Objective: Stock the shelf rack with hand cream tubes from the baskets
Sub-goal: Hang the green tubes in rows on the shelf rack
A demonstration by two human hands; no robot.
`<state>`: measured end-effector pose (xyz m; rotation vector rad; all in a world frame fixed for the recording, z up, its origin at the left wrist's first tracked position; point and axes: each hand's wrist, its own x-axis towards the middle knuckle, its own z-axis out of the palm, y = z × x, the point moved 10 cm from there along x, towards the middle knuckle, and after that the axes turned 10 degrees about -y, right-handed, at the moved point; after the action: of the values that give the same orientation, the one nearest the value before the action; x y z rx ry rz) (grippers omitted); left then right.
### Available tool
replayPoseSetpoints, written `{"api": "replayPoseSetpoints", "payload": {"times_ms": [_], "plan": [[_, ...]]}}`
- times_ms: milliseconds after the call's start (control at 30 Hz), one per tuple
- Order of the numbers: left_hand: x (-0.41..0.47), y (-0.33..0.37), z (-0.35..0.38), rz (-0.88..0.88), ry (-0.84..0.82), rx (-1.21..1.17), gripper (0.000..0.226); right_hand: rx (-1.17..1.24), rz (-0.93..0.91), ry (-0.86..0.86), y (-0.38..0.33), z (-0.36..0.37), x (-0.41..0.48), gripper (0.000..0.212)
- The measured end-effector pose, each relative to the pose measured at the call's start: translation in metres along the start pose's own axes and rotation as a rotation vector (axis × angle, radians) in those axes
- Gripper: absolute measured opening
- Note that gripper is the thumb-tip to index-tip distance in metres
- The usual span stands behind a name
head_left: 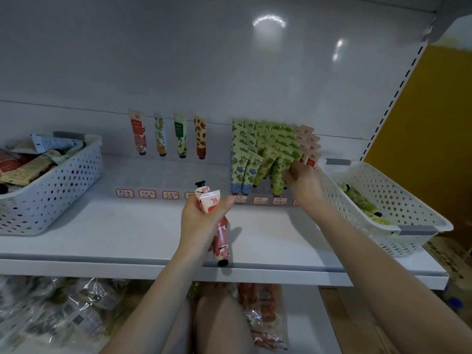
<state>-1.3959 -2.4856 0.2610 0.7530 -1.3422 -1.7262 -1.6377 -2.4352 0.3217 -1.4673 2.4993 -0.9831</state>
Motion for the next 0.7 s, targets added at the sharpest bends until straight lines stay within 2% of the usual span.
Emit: {"api": "replayPoseSetpoints", "payload": {"times_ms": [267, 367, 467, 600, 700], "plan": [[-0.003, 0.005, -0.001, 0.001, 0.009, 0.02, 0.025, 0.024, 0.035, -0.032, 0.001, -0.002, -0.001, 0.04], [-0.005, 0.008, -0.001, 0.002, 0.011, 0.02, 0.025, 0.078, 0.038, -0.049, 0.0, -0.005, -0.006, 0.02], [-0.007, 0.013, 0.003, 0.013, 0.002, 0.008, 0.023, 0.088, 0.032, -0.063, -0.004, -0.01, -0.013, 0.029], [-0.01, 0.019, 0.008, 0.024, -0.006, -0.002, 0.022, 0.098, 0.01, 0.027, -0.01, -0.027, -0.022, 0.031], [-0.01, 0.027, 0.014, 0.032, -0.023, -0.033, 0.022, 0.196, -0.055, 0.115, -0.018, -0.039, -0.042, 0.027]]}}
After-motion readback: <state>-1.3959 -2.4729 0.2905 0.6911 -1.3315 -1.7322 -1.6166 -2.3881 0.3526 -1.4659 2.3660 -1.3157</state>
